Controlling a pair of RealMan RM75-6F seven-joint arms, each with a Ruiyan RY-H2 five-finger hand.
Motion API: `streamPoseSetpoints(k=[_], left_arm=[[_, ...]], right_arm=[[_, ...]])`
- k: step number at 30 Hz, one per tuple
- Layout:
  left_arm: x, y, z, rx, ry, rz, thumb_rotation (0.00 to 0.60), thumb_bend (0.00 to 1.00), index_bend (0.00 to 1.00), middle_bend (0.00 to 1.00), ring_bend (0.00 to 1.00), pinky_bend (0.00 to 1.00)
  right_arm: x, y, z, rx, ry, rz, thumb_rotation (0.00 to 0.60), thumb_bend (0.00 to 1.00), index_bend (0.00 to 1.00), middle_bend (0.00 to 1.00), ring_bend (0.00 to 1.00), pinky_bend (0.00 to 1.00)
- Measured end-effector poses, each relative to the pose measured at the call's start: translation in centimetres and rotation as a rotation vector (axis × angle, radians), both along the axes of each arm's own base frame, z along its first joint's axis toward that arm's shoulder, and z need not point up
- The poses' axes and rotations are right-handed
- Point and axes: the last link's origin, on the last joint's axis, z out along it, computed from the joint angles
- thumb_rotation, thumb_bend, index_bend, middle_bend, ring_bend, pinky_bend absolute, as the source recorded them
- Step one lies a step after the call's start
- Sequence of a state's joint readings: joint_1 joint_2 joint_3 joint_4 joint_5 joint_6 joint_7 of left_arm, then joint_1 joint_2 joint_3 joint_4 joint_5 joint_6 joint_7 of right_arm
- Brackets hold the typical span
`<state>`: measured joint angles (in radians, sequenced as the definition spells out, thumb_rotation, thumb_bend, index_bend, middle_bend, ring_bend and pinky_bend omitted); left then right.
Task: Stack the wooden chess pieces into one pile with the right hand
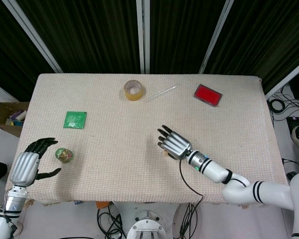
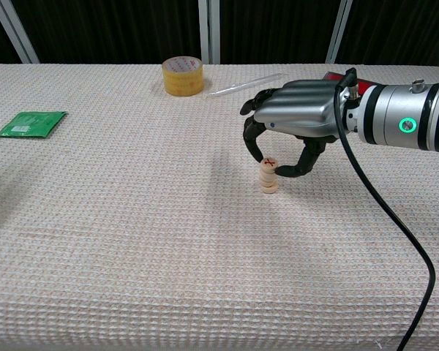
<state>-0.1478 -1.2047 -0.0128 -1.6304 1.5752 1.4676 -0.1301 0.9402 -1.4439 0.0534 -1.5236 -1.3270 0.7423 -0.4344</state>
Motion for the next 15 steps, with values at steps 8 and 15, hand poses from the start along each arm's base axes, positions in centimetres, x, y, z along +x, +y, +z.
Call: streamPoseSetpoints(k=[8, 15], left_arm=[[0.02, 0.01, -0.01, 0.000, 0.000, 0.000, 0.600, 0.05, 0.24, 0.18, 0.16, 0.21], [0.03, 0.07, 0.11, 0.004, 0.003, -0.003, 0.600, 0.05, 0.24, 0.18, 0.16, 0.21]], right_arm=[[-0.10, 0.18, 0.08, 0.000, 0.002, 0.002, 0.600, 0.32, 0.42, 0.29, 0.04, 0.09], [-0.24, 0.26, 0.88, -0.030, -0.013, 0.006, 0.600, 0.29, 0.33, 0.27, 0.04, 0.09]])
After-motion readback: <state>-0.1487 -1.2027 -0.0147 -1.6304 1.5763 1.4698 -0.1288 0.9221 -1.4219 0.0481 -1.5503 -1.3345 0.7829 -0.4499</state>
